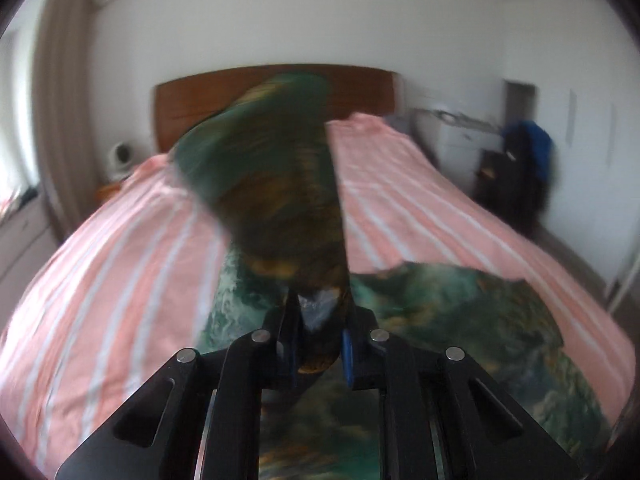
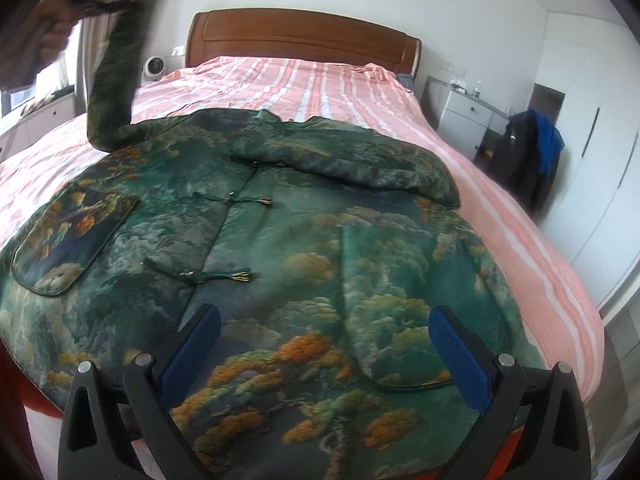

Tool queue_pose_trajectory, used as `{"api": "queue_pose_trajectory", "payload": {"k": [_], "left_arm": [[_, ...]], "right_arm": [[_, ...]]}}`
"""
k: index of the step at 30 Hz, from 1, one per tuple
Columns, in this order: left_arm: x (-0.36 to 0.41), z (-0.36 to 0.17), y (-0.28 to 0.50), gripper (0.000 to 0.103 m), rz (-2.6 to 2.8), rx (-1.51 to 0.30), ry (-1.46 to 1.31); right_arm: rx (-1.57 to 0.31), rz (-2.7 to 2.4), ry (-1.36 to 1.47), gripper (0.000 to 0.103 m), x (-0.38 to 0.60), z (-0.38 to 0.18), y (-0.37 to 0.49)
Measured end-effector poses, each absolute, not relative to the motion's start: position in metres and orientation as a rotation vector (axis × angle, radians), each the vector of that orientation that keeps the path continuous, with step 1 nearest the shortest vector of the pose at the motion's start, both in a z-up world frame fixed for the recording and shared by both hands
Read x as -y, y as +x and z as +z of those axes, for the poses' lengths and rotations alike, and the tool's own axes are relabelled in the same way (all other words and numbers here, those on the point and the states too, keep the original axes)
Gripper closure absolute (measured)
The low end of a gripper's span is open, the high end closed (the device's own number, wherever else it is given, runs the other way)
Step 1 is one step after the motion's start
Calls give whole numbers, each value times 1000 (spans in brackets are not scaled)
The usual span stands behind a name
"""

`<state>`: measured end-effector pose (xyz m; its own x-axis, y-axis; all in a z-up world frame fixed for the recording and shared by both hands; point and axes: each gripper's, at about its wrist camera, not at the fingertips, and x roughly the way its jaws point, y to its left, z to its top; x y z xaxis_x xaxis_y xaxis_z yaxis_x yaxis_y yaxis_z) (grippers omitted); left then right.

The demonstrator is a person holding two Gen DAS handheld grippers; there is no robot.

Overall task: Fold large clothes
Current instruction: 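Lift the sleeve and fold it across the jacket front toward the collar with the left tool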

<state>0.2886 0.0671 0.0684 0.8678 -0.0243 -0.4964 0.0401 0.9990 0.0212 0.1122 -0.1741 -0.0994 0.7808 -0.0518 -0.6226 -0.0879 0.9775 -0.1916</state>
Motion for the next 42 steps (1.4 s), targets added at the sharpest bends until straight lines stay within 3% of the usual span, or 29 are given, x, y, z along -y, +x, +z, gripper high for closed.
{"api": "queue_pose_trajectory", "payload": {"k": [2, 4, 5, 6, 11, 14, 17, 21, 27, 36, 42], "left_arm": [[-23, 42, 305, 77, -97, -561, 95], [14, 2, 321, 47, -162, -669, 144], [29, -21, 327, 23, -187, -738, 170], [41, -44, 328, 17, -189, -796, 207], [66, -92, 297, 17, -236, -923, 352], [51, -79, 273, 15, -273, -909, 373], [17, -51, 270, 3, -242, -864, 301], [-34, -46, 297, 2, -59, -840, 186], [-102, -113, 344, 2, 176, -1057, 59], [-67, -53, 251, 2, 10, -855, 176], [-68, -50, 182, 2, 17, -829, 135]], "right_arm": [[-676, 9, -201, 1, 181, -99, 112], [-679, -3, -192, 1, 186, -100, 110], [-681, -8, -186, 1, 189, -100, 110], [-683, -13, -180, 1, 193, -101, 109], [-679, -39, -138, 1, 210, -102, 108], [-672, -52, -109, 1, 219, -103, 109], [-674, -56, -84, 1, 226, -106, 113], [-683, -48, -74, 1, 227, -110, 115], [-661, -39, -95, 1, 222, -109, 109], [-630, -43, -88, 1, 225, -106, 103], [-625, -14, -94, 1, 219, -108, 103]]}}
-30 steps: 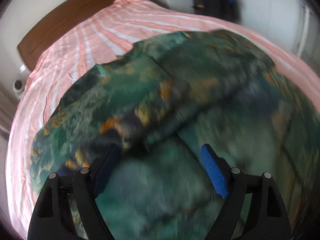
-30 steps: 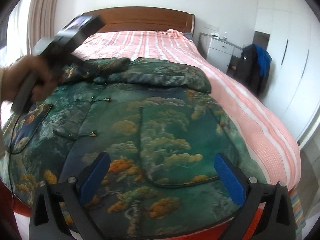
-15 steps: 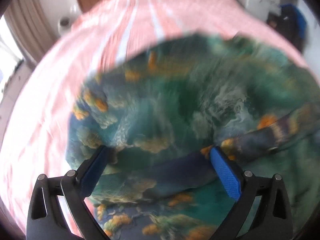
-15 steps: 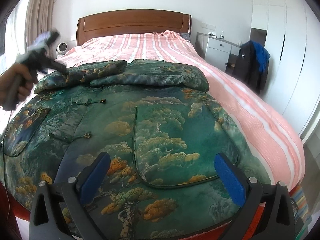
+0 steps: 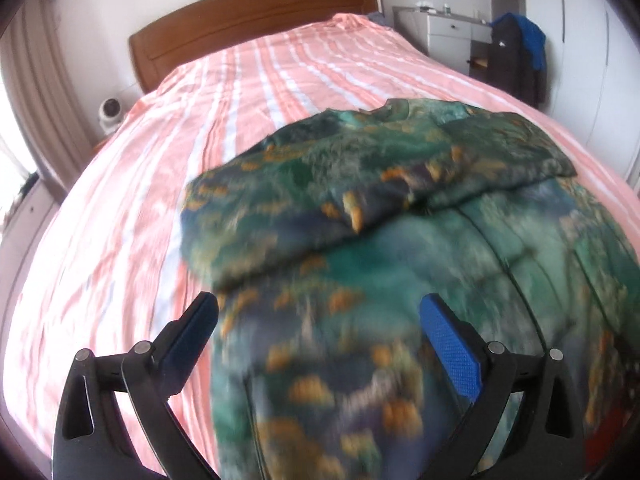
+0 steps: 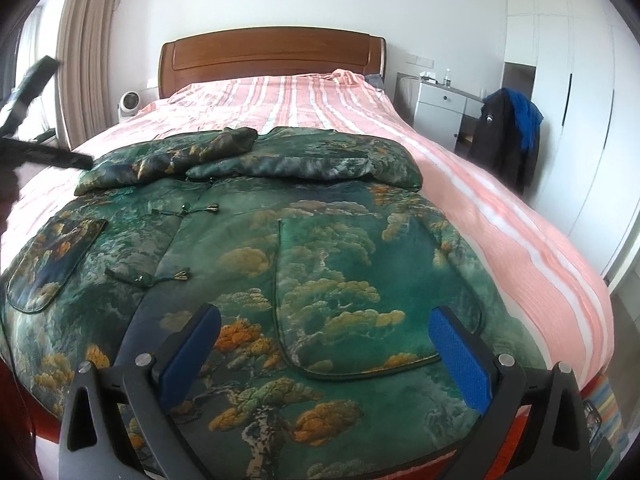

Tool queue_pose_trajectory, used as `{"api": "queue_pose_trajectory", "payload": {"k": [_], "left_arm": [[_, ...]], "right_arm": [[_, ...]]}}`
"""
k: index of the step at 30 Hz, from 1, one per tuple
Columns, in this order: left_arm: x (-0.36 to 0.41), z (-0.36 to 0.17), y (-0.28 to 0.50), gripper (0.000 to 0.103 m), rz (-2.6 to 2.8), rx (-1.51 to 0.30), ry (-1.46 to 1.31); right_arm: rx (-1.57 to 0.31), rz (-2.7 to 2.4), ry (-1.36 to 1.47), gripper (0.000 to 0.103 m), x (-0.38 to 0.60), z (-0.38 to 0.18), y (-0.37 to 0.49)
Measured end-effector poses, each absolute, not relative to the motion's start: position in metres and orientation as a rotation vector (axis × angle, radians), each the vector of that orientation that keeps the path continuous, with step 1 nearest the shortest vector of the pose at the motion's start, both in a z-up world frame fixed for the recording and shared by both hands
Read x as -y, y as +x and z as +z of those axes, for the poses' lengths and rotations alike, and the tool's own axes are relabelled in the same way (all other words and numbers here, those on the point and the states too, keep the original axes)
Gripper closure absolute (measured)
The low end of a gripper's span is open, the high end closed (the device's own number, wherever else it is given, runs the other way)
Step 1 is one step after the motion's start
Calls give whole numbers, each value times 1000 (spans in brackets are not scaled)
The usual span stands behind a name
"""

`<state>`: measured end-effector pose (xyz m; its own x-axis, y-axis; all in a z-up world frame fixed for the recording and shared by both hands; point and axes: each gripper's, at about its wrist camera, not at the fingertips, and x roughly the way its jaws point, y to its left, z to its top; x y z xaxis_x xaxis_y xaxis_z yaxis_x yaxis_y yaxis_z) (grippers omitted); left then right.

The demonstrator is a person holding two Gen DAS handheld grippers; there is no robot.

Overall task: Fold large clothes
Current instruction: 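Lift the sleeve and fold it across the jacket front toward the collar with the left tool, then open the left tool and withdraw it from the folded sleeve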

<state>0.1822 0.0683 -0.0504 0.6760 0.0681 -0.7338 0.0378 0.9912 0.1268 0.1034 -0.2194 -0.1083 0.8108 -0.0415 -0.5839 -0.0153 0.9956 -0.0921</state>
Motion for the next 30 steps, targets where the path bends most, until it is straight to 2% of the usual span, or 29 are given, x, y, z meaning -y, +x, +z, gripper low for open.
{"api": "queue_pose_trajectory", "payload": {"k": [9, 30], "left_arm": [[-75, -66, 132, 2, 55, -845, -63], [-80, -76, 117, 2, 122, -836, -97]], "right_arm": [[-612, 14, -115, 1, 211, -110, 102], [-588, 35, -135, 1, 204, -111, 101]]}}
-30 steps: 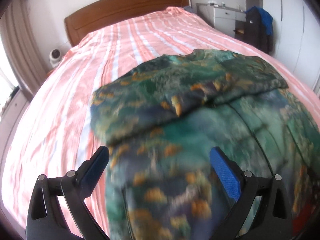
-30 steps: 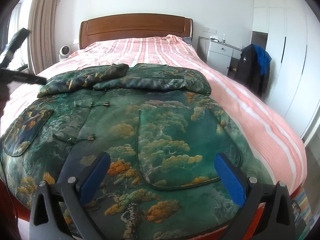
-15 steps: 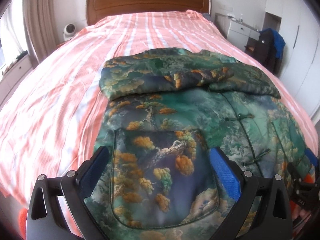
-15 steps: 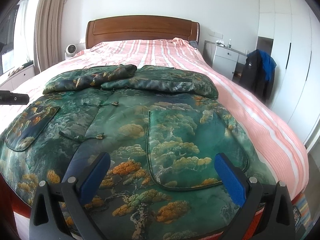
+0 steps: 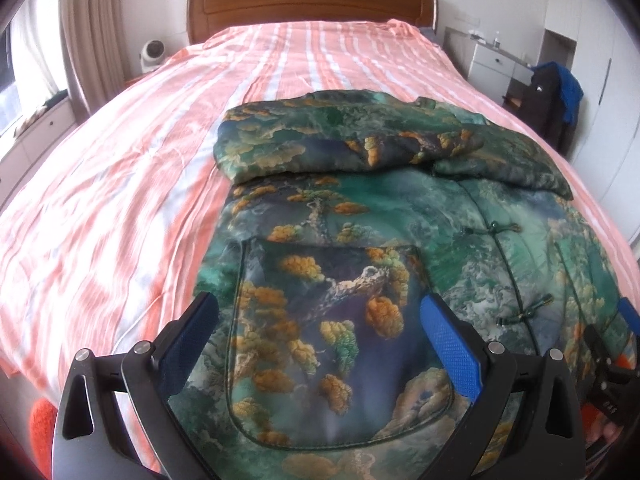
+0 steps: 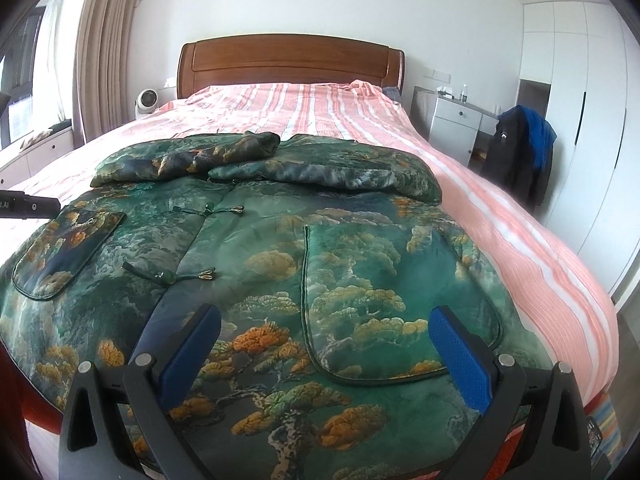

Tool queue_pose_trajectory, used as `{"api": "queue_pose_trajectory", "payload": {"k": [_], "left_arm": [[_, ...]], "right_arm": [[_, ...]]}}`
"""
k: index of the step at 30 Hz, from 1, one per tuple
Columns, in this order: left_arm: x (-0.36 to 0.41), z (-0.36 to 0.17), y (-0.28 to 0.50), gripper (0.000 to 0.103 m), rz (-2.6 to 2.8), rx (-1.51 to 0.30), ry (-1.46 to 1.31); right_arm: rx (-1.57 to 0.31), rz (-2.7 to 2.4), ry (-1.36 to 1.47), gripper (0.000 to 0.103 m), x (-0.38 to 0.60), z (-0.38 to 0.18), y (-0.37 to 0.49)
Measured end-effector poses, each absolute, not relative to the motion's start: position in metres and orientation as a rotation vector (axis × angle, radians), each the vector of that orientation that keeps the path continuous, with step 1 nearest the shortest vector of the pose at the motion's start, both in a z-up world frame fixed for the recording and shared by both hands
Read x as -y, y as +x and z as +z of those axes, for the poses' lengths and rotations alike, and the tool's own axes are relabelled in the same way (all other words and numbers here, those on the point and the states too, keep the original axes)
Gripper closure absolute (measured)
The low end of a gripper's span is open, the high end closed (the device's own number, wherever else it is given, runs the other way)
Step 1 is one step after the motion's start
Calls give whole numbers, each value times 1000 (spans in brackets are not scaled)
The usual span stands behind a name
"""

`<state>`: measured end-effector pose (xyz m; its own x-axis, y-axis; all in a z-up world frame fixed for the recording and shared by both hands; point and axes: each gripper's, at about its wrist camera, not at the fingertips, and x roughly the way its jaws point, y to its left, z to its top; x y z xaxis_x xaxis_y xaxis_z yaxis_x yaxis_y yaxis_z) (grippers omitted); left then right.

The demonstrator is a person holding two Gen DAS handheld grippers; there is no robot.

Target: Fold large clothes

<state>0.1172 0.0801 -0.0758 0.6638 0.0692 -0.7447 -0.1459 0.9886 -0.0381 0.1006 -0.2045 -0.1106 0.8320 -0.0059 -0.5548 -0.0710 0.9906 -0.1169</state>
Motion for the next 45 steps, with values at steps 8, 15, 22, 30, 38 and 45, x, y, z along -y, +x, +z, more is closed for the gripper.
{"api": "queue_pose_trajectory", "payload": {"k": [8, 15, 22, 30, 38, 45], "left_arm": [[-78, -83, 116, 2, 137, -846, -98], [-77, -85, 115, 2, 145, -850, -89], [-78, -84, 116, 2, 158, -845, -86], [-79, -84, 117, 2, 175, -837, -66], [-100, -61, 142, 1, 206, -760, 3], [-183, -78, 210, 1, 393, -748, -15]], "right_arm": [[-585, 38, -134, 1, 204, -111, 101], [-587, 43, -137, 1, 203, -112, 102], [-584, 48, -141, 1, 202, -113, 102], [-585, 51, -142, 1, 201, -114, 102], [-589, 49, -144, 1, 200, -116, 104], [-597, 30, -123, 1, 208, -117, 107]]}}
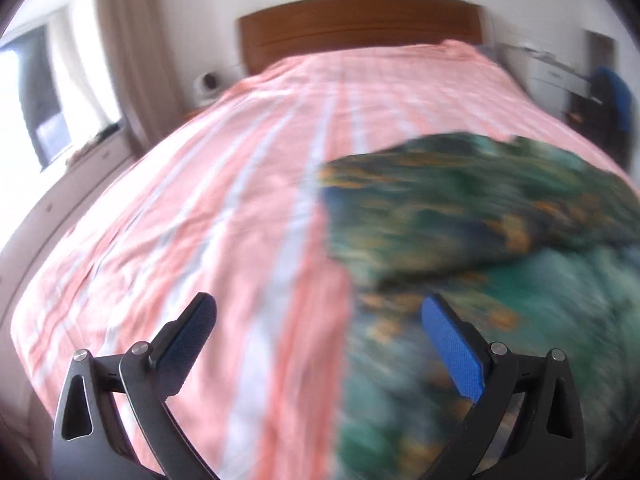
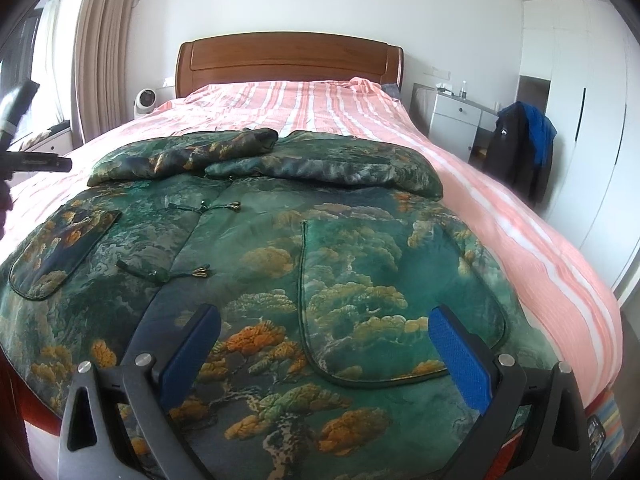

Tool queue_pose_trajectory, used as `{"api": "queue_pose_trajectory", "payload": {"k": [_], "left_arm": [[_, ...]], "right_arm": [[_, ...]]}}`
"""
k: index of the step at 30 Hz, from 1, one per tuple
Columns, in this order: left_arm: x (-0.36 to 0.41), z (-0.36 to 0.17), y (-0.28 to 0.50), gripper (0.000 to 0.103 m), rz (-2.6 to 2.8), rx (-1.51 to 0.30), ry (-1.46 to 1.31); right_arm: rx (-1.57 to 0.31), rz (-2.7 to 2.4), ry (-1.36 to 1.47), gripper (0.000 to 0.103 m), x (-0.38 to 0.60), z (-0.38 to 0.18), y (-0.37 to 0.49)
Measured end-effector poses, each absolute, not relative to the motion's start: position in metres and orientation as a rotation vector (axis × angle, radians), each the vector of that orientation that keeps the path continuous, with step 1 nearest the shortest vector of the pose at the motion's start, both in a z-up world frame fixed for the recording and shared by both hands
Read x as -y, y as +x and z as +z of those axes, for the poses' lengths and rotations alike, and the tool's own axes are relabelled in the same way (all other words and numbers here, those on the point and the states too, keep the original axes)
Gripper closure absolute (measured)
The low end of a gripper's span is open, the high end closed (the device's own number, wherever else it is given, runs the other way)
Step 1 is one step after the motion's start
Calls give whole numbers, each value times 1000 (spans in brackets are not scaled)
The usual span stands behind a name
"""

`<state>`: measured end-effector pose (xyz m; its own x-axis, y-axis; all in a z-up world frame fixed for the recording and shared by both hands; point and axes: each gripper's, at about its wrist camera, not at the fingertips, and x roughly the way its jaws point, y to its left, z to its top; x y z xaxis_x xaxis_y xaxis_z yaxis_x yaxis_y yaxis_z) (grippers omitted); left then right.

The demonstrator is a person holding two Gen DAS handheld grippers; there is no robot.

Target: Fold large clothes

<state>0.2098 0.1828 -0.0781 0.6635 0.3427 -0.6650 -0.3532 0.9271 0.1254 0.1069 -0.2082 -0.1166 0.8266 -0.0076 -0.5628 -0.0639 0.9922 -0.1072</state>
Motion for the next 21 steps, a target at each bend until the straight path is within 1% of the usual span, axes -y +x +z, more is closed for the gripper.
{"api": "queue_pose_trajectory", "payload": {"k": [4, 7, 9, 13, 18, 21], "left_arm": [[-251, -114, 242, 1, 516, -828, -166], [-286, -158, 253, 0, 547, -954, -276], [-286, -159, 247, 0, 541, -899, -294], [-274, -158, 251, 0, 597, -906, -211], [-282, -160, 246, 0, 561, -890, -283], [-279, -161, 250, 0, 567, -894, -269]], "right_arm": [[-601, 20, -124, 1, 211, -117, 107], [-608, 18, -121, 1, 212, -118, 108], [-611, 21, -123, 1, 212, -119, 109], [-616, 27, -121, 1, 211, -120, 110], [-619, 20, -110, 1, 214, -121, 112], [-627, 23, -101, 1, 215, -122, 114]]}}
